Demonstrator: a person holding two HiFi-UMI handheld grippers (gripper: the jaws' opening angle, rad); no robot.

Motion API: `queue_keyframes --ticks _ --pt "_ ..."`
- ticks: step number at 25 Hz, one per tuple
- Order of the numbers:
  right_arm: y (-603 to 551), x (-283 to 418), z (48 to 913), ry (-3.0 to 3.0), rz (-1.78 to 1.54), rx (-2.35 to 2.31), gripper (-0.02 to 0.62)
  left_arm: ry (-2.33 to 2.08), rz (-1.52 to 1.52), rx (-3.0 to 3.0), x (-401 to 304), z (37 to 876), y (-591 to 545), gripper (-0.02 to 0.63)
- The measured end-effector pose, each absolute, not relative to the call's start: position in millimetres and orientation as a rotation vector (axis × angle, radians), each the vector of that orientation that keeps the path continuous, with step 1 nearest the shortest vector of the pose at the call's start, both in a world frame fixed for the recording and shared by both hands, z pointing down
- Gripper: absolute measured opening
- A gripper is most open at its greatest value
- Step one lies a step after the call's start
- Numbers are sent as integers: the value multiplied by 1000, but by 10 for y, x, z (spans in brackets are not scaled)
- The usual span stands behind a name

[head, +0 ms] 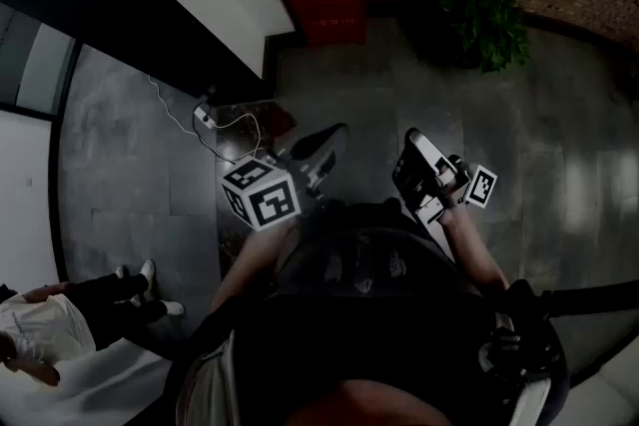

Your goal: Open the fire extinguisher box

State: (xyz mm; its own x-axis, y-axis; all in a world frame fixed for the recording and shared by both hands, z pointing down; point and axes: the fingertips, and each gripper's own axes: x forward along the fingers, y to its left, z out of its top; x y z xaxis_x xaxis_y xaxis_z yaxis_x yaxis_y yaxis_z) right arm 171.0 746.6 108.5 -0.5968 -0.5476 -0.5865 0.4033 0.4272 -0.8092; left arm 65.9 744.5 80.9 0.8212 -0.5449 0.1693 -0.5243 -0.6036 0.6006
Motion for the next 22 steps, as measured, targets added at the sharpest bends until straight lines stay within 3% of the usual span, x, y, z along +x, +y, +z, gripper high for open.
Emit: queue_keyframes --ticks 15,22 --pt "7394 1800 1023 1873 -1410 -17 -2 -871 6 2381 883 588 7376 2" --pt "7407 1559 936 1964 -1403 -3 -1 -866 -60 2344 657 618 7369 2"
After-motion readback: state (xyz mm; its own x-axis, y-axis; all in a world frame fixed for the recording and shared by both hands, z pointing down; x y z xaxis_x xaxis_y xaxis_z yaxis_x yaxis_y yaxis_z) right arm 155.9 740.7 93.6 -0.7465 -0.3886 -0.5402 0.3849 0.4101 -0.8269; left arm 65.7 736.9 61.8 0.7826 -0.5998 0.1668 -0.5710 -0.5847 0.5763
